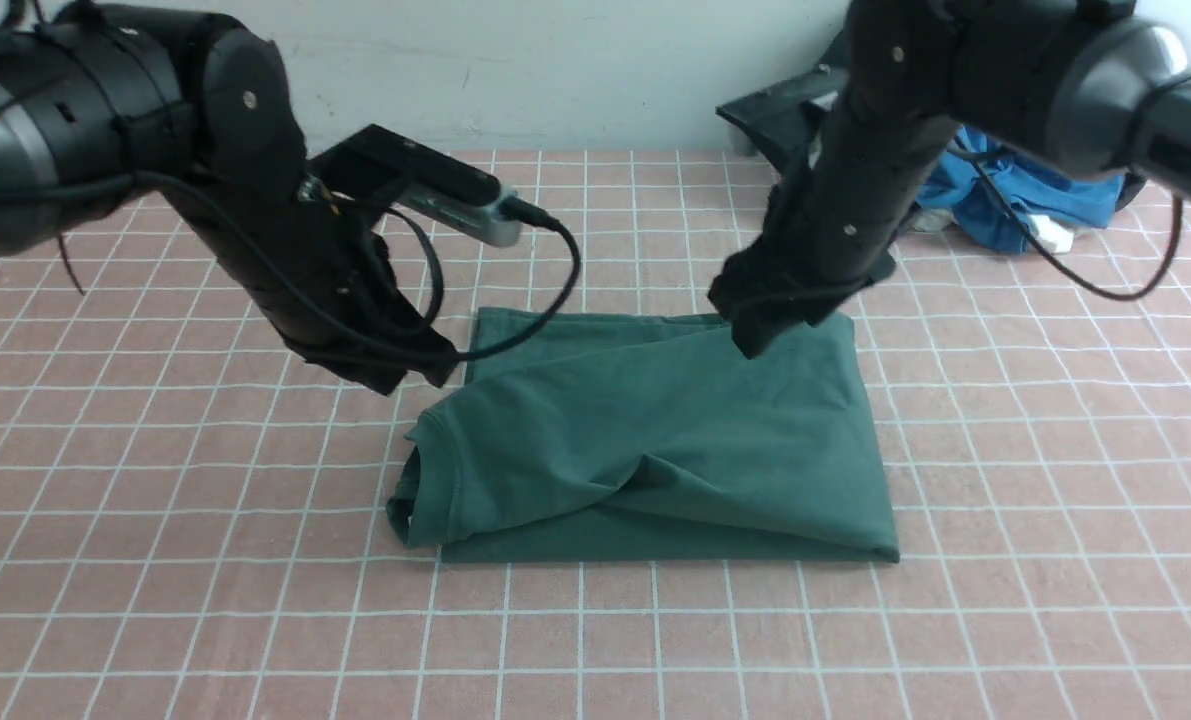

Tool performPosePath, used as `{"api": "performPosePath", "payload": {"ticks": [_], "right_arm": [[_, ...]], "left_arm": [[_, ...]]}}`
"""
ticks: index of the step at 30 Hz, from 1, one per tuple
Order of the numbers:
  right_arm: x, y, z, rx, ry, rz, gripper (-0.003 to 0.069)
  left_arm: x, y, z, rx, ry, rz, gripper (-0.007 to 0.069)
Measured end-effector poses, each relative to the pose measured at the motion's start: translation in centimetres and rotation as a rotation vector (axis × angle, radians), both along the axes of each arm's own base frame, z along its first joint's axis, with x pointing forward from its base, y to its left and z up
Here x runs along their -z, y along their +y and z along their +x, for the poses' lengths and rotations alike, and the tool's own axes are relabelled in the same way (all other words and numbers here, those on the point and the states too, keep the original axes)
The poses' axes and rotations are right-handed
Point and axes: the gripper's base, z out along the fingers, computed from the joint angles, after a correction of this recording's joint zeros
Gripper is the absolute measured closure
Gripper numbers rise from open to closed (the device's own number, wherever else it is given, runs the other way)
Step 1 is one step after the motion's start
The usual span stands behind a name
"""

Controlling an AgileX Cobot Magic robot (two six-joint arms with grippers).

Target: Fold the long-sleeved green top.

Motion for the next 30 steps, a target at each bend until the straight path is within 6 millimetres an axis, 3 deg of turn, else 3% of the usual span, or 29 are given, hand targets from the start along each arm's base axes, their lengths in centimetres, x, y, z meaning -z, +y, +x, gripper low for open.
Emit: {"api": "performPosePath", "payload": {"ticks": [3,4,5,6,7,8,10,18,23,24,25,30], "right_arm": [[3.6,-1.0,-0.7,0.027,0.074,-0.007,0.0295],[3.6,-1.0,-0.7,0.028,0.067,-0.004,0.0295],[5.7,-1.3,-1.3,0.036,0.084,-0.003,0.0338],[6.6,-1.4,-1.5,0.042,0.085,0.0,0.0356],[6.8,-1.4,-1.6,0.043,0.084,0.0,0.036],[7.8,-1.5,-1.9,0.049,0.076,0.005,0.0392],[8.8,-1.7,-2.2,0.052,0.064,0.005,0.0428],[8.4,-1.7,-2.1,0.044,0.048,0.0,0.0464],[5.5,-1.4,-1.7,0.034,0.008,0.028,0.0466],[4.3,-1.4,-1.8,0.031,-0.018,0.043,0.0466],[1.8,-1.6,-2.2,0.027,-0.073,0.065,0.0466],[-5.1,-2.5,-4.6,0.02,-0.212,0.122,0.0466]], "left_arm": [[2.8,-1.6,0.8,0.045,0.031,0.014,0.0631],[3.0,-1.7,0.8,0.045,0.033,0.015,0.0631],[4.9,-2.1,1.3,0.051,0.068,0.029,0.0631],[6.4,-2.2,1.6,0.055,0.098,0.047,0.0631],[6.4,-2.2,1.6,0.056,0.097,0.049,0.0631],[8.4,-2.1,2.0,0.068,0.135,0.09,0.0631],[10.5,-1.8,2.2,0.09,0.178,0.154,0.0631],[10.4,-1.7,2.5,0.065,0.159,0.199,0.0631],[7.4,-1.2,2.1,0.069,0.102,0.208,0.0631],[5.7,-1.0,1.7,0.064,0.068,0.197,0.0631],[2.8,-0.7,1.0,0.054,0.01,0.175,0.0631],[-4.4,0.7,-2.4,0.028,-0.138,0.12,0.0631]]}}
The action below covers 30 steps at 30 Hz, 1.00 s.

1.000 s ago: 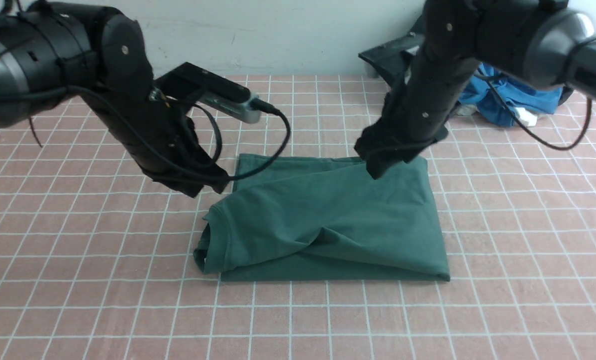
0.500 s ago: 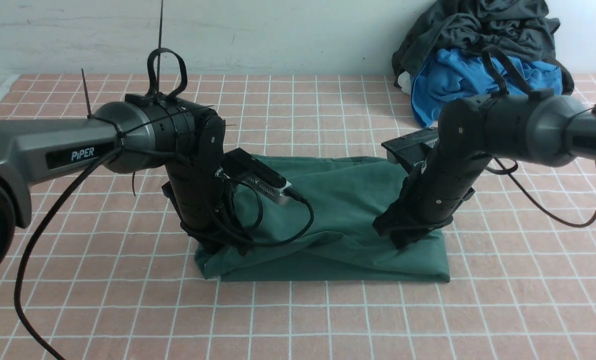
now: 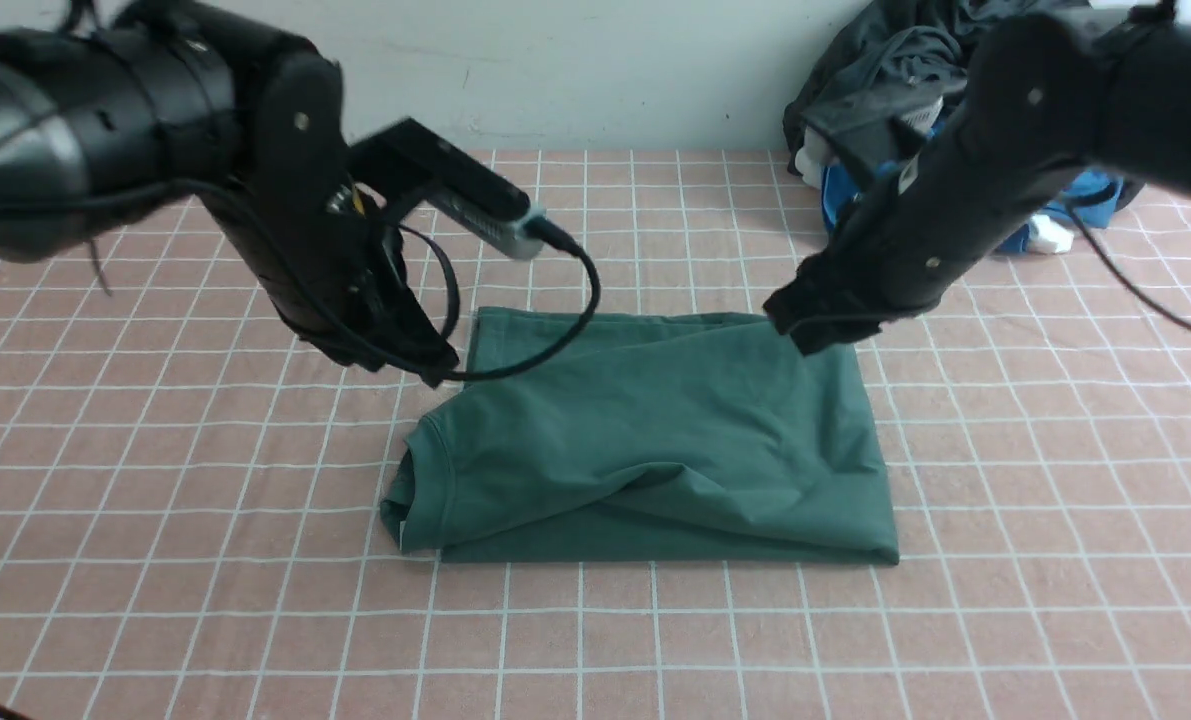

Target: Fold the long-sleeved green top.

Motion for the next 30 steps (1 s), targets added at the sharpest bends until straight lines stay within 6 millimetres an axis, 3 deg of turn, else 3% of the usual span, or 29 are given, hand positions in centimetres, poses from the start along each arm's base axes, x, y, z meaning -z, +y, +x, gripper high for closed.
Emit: {"api": "performPosePath", "payload": {"ticks": [4,5,8,12,22,30], "right_arm": [[-5.1,-1.4,-3.6,0.001,-0.119,0.054,0.0466],[-5.3,-1.5,-3.8,0.002,-0.125,0.059,0.0466],[-7.5,-2.8,-7.5,0.011,-0.212,0.123,0.0466],[-8.5,-4.1,-11.3,0.023,-0.32,0.207,0.0466],[-8.6,-6.9,-19.3,-0.01,-0.541,0.332,0.0466],[-8.7,-8.7,-24.8,-0.063,-0.704,0.412,0.0466]], "left_arm": [[-4.1,2.4,-4.8,-0.042,-0.098,-0.054,0.0631],[-4.0,2.6,-5.1,-0.045,-0.095,-0.054,0.0631],[-4.9,5.2,-9.6,-0.107,-0.144,-0.086,0.0631],[-3.8,7.6,-14.4,-0.176,-0.187,-0.121,0.0631],[-0.3,10.5,-24.4,-0.193,-0.419,-0.24,0.0631],[1.7,11.5,-29.1,-0.177,-0.616,-0.373,0.0631]]}}
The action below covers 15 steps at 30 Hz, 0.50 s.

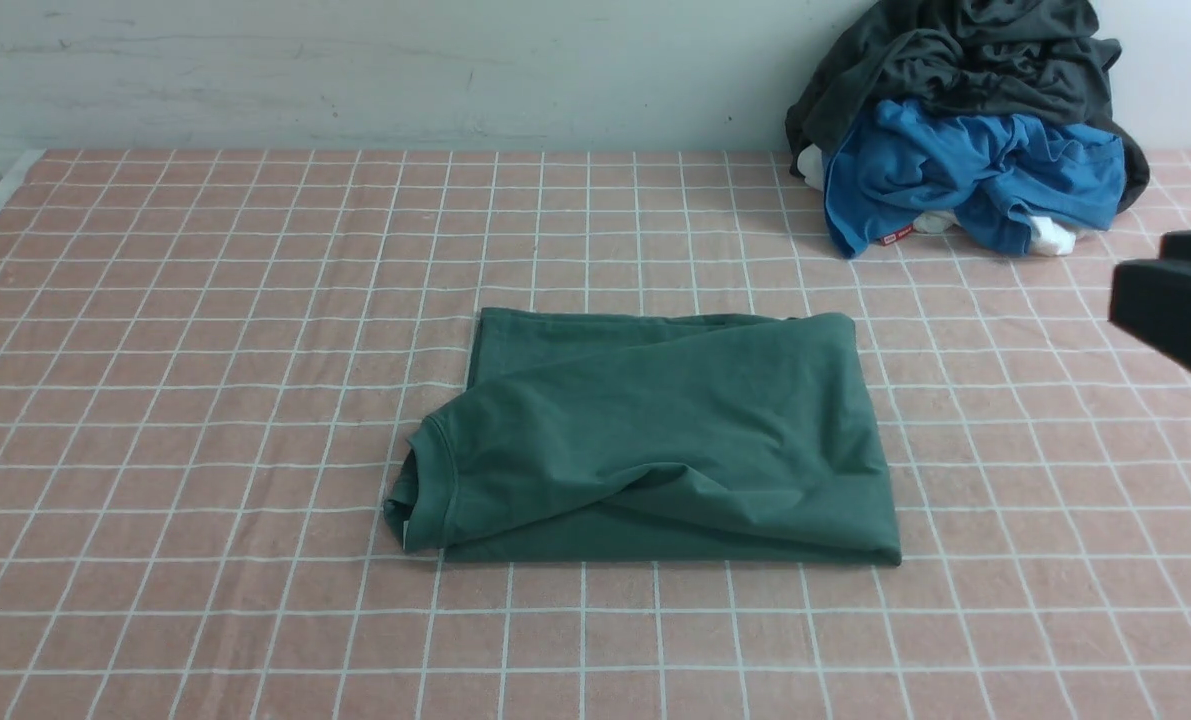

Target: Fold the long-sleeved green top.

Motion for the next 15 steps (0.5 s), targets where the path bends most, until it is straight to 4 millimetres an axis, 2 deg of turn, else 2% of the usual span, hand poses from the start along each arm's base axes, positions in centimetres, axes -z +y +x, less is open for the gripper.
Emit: {"api": "performPosePath", "payload": {"ticks": [5,15], "right_arm": [[-0.5,-0.9,-2.0,0.013,-0.123,0.067,0.0466],[-0.1,-1.0,-2.2,0.018,-0.132,0.067,0.0466]], "left_arm": [[0.0,0.3,-1.1,0.001,-0.063,-0.02,0.0631],[0.0,0.3,-1.2,0.001,-0.068,-0.022,0.0631]]}}
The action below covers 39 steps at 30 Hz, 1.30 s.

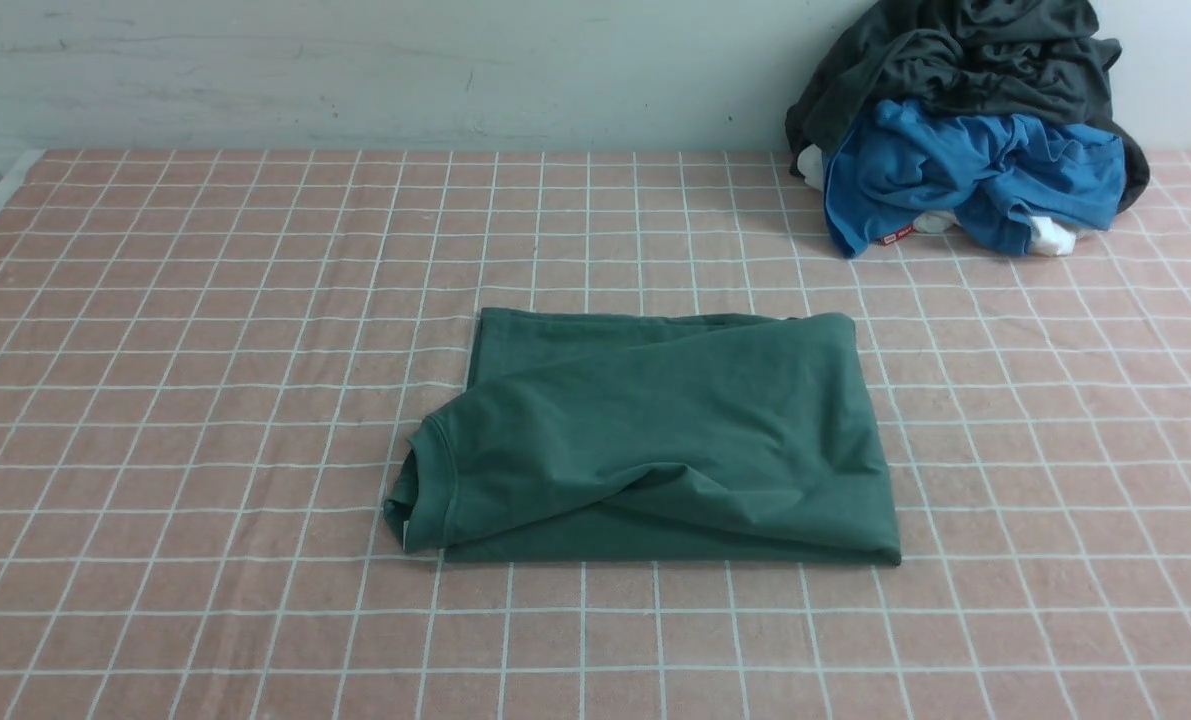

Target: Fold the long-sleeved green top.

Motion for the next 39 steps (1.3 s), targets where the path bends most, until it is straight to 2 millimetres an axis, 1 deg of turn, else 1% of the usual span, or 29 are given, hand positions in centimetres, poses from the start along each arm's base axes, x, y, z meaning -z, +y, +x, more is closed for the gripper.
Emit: {"api": "performPosePath", "payload": {"ticks": [2,5,6,9,12,17,30,32,34,35,38,39], "right_arm": [[-0.1,0.0,-0.1,-0.003,0.0,0.011,0.0469],[-0.2,0.0,-0.4,-0.008,-0.002,0.04,0.05],[-0.3,-0.1,-0.5,-0.008,-0.005,0.05,0.0538],[-0.3,-0.1,-0.5,-0.012,-0.003,0.055,0.0619],[0.0,0.1,-0.7,-0.036,0.031,0.035,0.0663],[0.7,0.4,-1.0,-0.083,0.098,-0.005,0.0671],[0.8,0.5,-0.9,-0.087,0.109,0.018,0.0673],[1.8,0.6,-0.3,-0.064,0.124,0.03,0.0673],[2.3,0.6,0.0,-0.051,0.129,0.036,0.0673],[3.2,0.4,0.4,-0.016,0.122,0.049,0.0673],[4.3,0.0,0.6,0.04,0.087,0.059,0.0673],[5.1,-0.5,0.5,0.075,0.057,0.059,0.0673]], "left_arm": [[0.0,0.0,0.0,0.0,0.0,0.0,0.0631],[0.0,0.0,0.0,0.0,0.0,0.0,0.0631],[0.0,0.0,0.0,0.0,0.0,0.0,0.0631],[0.0,0.0,0.0,0.0,0.0,0.0,0.0631],[0.0,0.0,0.0,0.0,0.0,0.0,0.0631],[0.0,0.0,0.0,0.0,0.0,0.0,0.0631],[0.0,0.0,0.0,0.0,0.0,0.0,0.0631],[0.0,0.0,0.0,0.0,0.0,0.0,0.0631],[0.0,0.0,0.0,0.0,0.0,0.0,0.0631],[0.0,0.0,0.0,0.0,0.0,0.0,0.0631],[0.0,0.0,0.0,0.0,0.0,0.0,0.0631],[0.0,0.0,0.0,0.0,0.0,0.0,0.0631]]}}
